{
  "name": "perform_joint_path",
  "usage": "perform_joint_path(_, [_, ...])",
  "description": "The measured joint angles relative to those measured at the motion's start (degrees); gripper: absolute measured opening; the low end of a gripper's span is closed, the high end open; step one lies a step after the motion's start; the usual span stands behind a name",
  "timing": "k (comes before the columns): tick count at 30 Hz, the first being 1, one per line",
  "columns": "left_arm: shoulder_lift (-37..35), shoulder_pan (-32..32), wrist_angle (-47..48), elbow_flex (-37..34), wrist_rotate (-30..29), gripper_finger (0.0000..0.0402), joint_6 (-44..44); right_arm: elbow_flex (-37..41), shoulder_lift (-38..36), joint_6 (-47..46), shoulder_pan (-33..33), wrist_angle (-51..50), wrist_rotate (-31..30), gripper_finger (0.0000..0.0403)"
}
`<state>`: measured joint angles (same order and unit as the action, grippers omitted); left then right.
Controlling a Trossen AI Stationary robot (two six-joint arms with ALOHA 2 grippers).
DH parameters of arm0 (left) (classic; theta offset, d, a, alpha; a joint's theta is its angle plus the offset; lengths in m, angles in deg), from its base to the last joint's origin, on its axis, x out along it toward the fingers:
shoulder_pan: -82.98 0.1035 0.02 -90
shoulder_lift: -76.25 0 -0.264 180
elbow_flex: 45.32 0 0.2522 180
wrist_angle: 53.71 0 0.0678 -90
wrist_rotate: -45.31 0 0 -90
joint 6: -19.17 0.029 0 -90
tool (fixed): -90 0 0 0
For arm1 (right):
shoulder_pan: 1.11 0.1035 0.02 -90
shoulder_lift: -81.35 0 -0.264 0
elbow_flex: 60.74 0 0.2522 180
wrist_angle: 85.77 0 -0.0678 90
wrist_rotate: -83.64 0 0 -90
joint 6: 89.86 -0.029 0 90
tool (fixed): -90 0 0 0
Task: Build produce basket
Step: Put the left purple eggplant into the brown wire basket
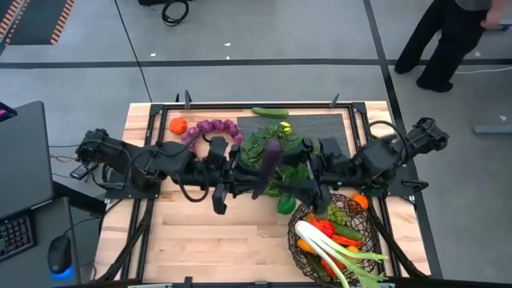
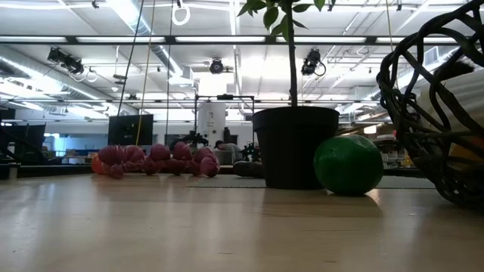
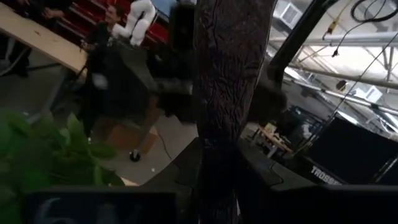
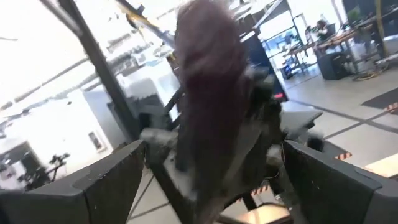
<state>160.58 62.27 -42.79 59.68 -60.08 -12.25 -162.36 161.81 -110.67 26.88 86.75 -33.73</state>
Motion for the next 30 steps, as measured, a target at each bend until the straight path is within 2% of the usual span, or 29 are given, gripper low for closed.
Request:
perform_joint_path(9, [2.31, 0.28, -1.65, -0.04, 0.15, 0.0076, -0.59, 0.0, 0.12, -0.14, -2.27, 0.6, 0.02, 0.038])
perform_joint_path(13, [2.97, 0.68, -5.59, 0.02, 0.15, 0.0077, 0.2, 0.0, 0.12, -1.11, -2.36, 0.34, 0.05, 0.036])
perform_joint_path(19, [3.48, 1.05, -6.24, 0.02, 0.12, 0.0082, 0.61, 0.0, 0.14, -1.48, -2.54, 0.07, 0.03, 0.03])
perform_joint_path(25, [3.48, 1.55, -6.16, 0.0, -0.19, 0.0092, 1.77, -0.02, 0.14, -1.52, -3.42, 0.22, 0.2, 0.0217])
perform_joint_path(30, [3.48, 2.11, -5.82, -0.02, -0.08, 0.0116, 1.97, -0.02, 0.14, -1.61, -4.24, 0.23, 0.11, 0.0148])
